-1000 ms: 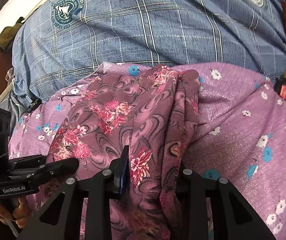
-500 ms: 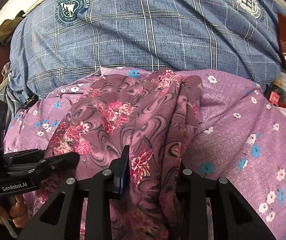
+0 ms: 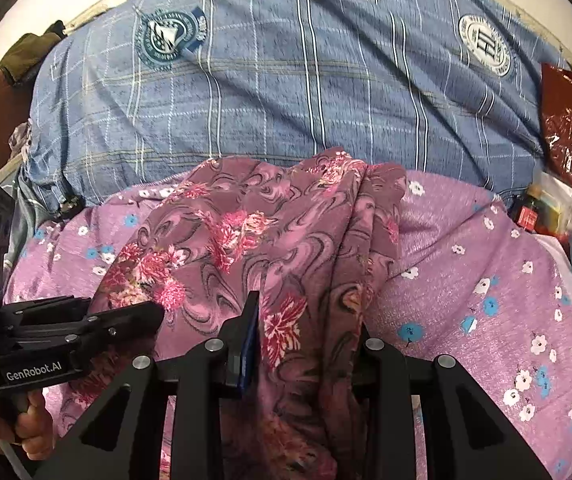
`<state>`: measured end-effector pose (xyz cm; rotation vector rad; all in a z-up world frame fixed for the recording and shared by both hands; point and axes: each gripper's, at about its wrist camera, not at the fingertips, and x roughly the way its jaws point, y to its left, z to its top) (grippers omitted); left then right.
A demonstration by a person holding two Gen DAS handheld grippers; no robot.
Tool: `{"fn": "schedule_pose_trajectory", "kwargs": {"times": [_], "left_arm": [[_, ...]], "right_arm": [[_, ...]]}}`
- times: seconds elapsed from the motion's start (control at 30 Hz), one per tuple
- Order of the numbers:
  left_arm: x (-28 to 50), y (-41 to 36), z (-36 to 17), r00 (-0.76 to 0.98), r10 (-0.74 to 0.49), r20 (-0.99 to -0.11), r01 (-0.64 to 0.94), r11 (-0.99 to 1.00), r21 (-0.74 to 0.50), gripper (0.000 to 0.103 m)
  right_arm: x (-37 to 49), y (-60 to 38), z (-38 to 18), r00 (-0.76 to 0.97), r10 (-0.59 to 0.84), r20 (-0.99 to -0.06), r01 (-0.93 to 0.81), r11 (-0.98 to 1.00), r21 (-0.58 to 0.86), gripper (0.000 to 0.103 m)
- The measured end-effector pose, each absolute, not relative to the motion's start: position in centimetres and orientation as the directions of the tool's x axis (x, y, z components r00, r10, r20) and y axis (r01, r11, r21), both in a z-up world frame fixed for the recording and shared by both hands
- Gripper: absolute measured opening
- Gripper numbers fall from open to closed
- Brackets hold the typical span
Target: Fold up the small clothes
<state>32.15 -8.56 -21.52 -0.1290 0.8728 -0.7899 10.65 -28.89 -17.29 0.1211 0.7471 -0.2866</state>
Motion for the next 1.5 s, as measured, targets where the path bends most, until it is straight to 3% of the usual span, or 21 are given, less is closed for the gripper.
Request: {"fn": "schedule_pose_trajectory", "kwargs": {"times": [0.8, 1.5], "left_arm": [[22.7, 2.2, -18.1, 0.443, -0.668, -0.598, 0.591, 0.719, -0.365, 0.037], [15.5, 8.1, -19.7, 0.434, -0.658, -0.615, 0.508, 0.743, -0.437, 0.037]], "right_arm": [[5.3, -20.4, -15.6, 0.749, -0.156, -0.645, 0.249, 0.967, 0.055, 0.031], [0.0, -15.3, -16.4, 0.736, -0.13, -0.665, 0.185, 0.983, 0.014, 0.031]]}}
